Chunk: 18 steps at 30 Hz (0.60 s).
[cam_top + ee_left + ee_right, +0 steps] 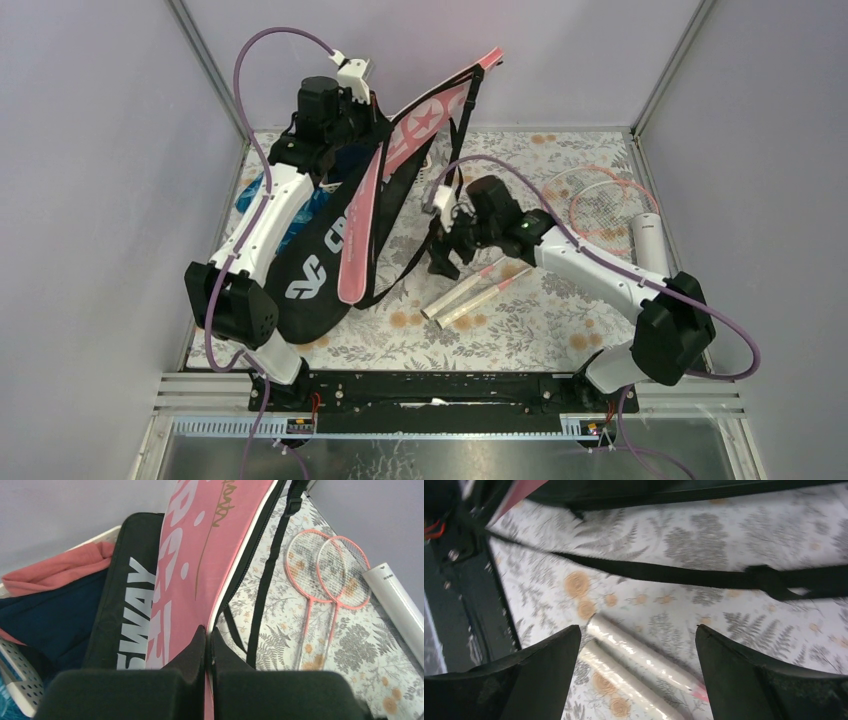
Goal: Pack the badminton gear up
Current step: Open the racket bag at the center of the board.
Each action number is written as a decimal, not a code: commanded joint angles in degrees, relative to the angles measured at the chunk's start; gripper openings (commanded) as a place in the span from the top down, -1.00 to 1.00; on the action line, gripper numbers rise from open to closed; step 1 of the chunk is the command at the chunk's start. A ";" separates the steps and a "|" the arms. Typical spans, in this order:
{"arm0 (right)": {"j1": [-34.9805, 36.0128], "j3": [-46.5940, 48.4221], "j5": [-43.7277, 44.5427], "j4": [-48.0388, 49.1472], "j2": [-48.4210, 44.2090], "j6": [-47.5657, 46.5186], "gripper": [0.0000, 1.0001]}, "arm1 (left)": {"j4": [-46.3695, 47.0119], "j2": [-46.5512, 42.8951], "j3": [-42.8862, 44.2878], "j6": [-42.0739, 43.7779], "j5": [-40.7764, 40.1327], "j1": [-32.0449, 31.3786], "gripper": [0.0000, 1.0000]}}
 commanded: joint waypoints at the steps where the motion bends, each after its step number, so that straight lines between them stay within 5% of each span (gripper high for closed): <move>1: -7.07 2.35 1.01 7.17 -1.98 8.28 -0.85 | 5.26 -2.75 -1.56 -2.65 4.08 -0.18 1.00; 9: -14.02 6.31 16.71 9.19 -2.89 14.05 -0.91 | 6.41 -5.69 -6.99 0.61 1.46 -2.90 1.00; 18: -15.78 12.46 22.87 9.37 0.95 17.17 -0.92 | 7.20 -9.84 -13.10 3.57 -1.69 -7.21 1.00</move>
